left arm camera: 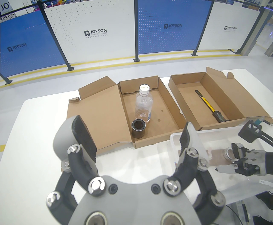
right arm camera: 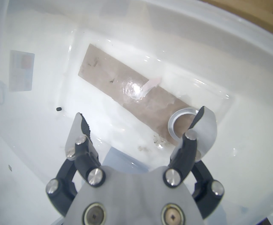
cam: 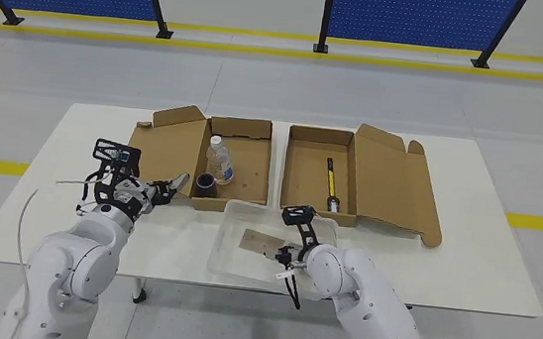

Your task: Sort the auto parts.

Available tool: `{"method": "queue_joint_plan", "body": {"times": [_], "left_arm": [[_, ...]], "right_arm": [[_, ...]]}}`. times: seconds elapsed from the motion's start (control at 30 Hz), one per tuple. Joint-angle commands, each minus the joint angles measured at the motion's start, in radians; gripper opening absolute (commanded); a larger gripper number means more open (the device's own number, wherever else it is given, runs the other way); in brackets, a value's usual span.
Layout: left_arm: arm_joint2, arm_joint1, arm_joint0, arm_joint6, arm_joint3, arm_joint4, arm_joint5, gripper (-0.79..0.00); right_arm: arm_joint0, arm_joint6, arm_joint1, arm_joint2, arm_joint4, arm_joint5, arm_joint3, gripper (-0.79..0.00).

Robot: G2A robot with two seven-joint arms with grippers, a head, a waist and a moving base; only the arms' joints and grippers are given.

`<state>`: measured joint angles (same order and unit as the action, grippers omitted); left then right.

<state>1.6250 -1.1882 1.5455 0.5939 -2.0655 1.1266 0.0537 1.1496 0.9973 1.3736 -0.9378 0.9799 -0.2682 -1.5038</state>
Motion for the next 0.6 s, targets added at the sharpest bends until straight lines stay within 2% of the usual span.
{"method": "queue_joint_plan", "body": {"times": [0.0, 0.57], "left_arm": [[0.000, 0.000, 0.000, 0.000, 0.000, 0.000, 0.000, 0.000], [0.000, 0.000, 0.000, 0.000, 0.000, 0.000, 0.000, 0.000]], "right_arm": [[0.001, -0.003, 0.001, -0.001, -0.009, 0.002, 0.004, 0.000], [-0.024, 0.013, 0.014, 0.030, -0.105, 0.076, 0.036, 0.000]]}}
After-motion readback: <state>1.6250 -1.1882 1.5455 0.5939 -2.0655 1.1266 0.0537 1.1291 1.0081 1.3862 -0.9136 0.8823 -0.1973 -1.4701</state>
